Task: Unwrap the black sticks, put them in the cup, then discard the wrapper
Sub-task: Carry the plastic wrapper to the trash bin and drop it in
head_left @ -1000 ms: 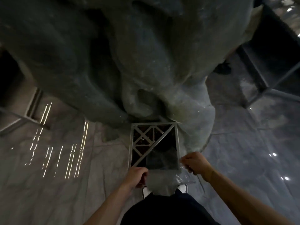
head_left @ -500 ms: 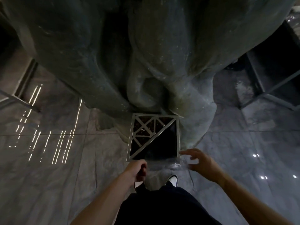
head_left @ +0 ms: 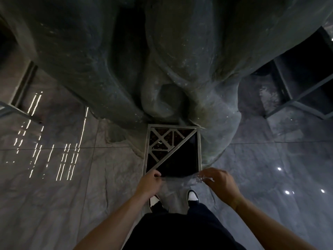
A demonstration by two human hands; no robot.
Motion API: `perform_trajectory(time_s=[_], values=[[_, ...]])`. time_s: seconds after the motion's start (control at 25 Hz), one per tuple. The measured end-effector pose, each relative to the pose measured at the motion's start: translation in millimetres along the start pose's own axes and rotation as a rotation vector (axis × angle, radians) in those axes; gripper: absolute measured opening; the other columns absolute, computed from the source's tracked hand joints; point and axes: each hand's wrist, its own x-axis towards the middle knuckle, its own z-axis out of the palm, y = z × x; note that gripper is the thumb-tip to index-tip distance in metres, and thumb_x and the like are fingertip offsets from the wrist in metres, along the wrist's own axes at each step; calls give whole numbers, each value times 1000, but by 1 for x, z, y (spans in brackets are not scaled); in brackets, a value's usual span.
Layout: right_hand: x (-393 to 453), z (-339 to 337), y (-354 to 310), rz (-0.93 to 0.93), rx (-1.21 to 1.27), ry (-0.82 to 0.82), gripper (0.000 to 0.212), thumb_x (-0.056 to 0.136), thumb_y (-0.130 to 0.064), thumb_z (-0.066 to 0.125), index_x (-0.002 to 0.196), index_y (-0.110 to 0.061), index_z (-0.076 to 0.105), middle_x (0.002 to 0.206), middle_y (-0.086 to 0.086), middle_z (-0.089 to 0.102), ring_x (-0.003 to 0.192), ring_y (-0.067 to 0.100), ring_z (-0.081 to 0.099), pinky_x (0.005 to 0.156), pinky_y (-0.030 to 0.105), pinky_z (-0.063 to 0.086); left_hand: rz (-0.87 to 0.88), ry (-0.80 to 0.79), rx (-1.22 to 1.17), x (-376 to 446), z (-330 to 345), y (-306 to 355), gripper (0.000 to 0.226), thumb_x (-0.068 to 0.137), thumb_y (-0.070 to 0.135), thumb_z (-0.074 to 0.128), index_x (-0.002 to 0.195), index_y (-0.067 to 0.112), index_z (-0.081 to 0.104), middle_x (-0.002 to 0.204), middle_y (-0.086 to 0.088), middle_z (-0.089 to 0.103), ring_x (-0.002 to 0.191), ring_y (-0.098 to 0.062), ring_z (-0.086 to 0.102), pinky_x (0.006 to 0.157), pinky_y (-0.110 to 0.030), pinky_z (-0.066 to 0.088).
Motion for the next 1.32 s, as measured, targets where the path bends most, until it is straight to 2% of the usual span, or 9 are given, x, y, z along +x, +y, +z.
perform_trajectory(time_s=[0.12,0.2,0.24,0.36,0.48,0.56,0.8,1.04,1.32], values=[[10,6,11,-1,45,-55,19,86,-22,68,103,-30,74,110,-10,73,89,0,67,79,21,57,295,-34,243,-20,-4,-5,44,86,17,63,127,31,53,115,9,55,87,-6,60,76,-20,48],[16,14,18,26,63,-75,19,86,-19,69,101,-28,75,108,-7,75,87,5,70,77,19,57,372,-110,265,-32,3,-3,53,79,31,72,127,40,50,118,17,47,88,-1,58,79,-21,51],[20,18,21,40,71,-83,17,85,-18,70,99,-26,76,105,-6,76,85,6,70,72,11,54,383,-113,275,-36,8,-3,53,78,36,72,125,42,50,118,19,46,90,-2,59,81,-23,52],[31,28,26,29,111,-163,14,84,-17,70,95,-24,76,96,-4,77,76,1,67,62,-1,45,378,23,338,-40,25,-2,34,86,39,63,119,36,56,118,17,49,93,-6,62,81,-29,53],[37,32,27,-25,116,-261,18,87,-32,66,104,-29,70,96,-8,72,79,1,64,70,16,55,364,190,411,-34,33,-3,24,93,33,52,113,27,64,116,11,57,96,-10,62,80,-32,52],[42,33,29,-20,74,-291,22,88,-36,64,110,-32,66,95,-13,65,83,4,63,72,24,56,336,226,453,-27,37,-3,25,94,34,49,111,29,65,115,12,59,98,-11,62,80,-30,51],[52,42,41,-4,-68,-371,30,90,-40,59,119,-34,61,108,-9,65,87,7,62,71,23,53,274,212,579,-10,48,-1,27,95,37,44,112,26,62,112,3,60,98,-20,64,79,-34,51],[62,47,39,20,-139,-418,31,86,-57,55,98,-30,66,87,-7,67,72,4,63,69,33,60,276,141,699,-1,50,-2,30,94,33,45,120,23,57,119,-1,55,107,-23,58,85,-38,48],[56,49,34,37,-254,-391,21,93,-34,49,106,-33,64,109,-4,67,91,16,66,73,32,55,264,10,731,6,44,-4,45,91,27,48,136,25,48,139,-1,49,121,-26,49,94,-41,45]])
